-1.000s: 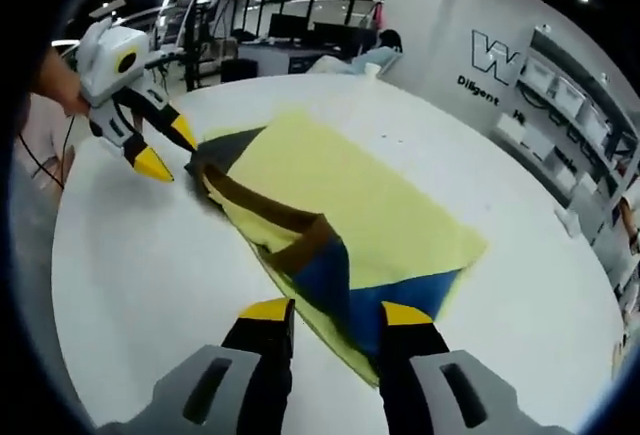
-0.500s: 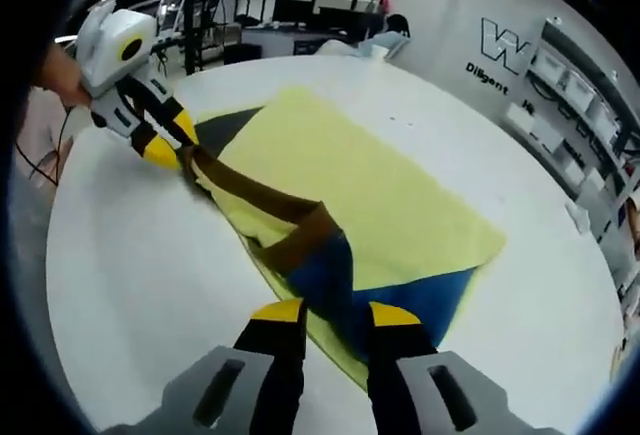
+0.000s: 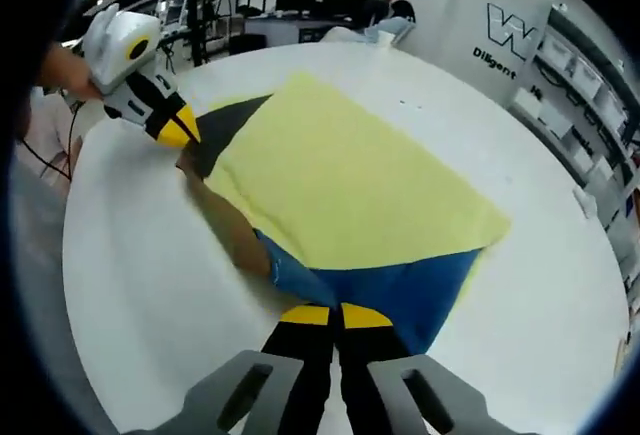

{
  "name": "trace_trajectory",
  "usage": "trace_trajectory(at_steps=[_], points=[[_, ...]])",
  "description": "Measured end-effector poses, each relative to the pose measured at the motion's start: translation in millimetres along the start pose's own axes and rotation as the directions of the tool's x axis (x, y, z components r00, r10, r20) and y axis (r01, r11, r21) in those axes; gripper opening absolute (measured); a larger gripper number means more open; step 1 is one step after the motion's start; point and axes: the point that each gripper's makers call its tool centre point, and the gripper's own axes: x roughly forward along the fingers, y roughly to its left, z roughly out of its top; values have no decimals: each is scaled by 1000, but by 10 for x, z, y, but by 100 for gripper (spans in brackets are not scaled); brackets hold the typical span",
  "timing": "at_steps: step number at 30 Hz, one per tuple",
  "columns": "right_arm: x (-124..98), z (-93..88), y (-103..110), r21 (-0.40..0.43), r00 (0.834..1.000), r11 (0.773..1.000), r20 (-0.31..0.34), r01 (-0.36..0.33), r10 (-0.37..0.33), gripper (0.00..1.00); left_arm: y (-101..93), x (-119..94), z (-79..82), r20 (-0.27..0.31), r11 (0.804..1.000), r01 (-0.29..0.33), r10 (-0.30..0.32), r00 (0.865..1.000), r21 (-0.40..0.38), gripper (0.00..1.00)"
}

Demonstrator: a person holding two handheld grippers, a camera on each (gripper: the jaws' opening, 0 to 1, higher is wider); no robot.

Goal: Fold the garment on the visible template until the final outline fits inside the template.

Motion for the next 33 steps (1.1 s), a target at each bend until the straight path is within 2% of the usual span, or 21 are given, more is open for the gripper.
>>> trace_trajectory(at_steps=[4, 13, 18, 22, 27, 31, 33], points=[[-122, 26, 61, 35, 1000, 999, 7, -19, 19, 0, -79, -135, -12, 3, 999, 29, -28, 1000, -45, 0], [-467, 188, 150, 13, 996, 1000, 87, -24, 23, 0, -155, -508, 61, 61, 995, 46, -40, 997, -87, 0], [-627, 250, 252, 12, 993, 999, 112, -35, 33, 0, -252, -618, 55, 55, 993, 64, -59, 997, -96, 0], [-701, 208, 346, 9, 992, 998, 110, -54, 53, 0, -361, -701, 4, 47, 988, 96, -91, 995, -120, 0], [-849, 74, 567, 14, 990, 993, 83, -116, 114, 0, -560, -859, -64, 36, 974, 162, -158, 987, -157, 0], [-948, -35, 734, 29, 985, 987, 65, -160, 158, 0, -762, -963, -154, 13, 958, 235, -236, 972, -163, 0], [-995, -88, 813, 36, 983, 983, 52, -178, 176, 0, -870, -1007, -199, -5, 943, 281, -286, 958, -178, 0]])
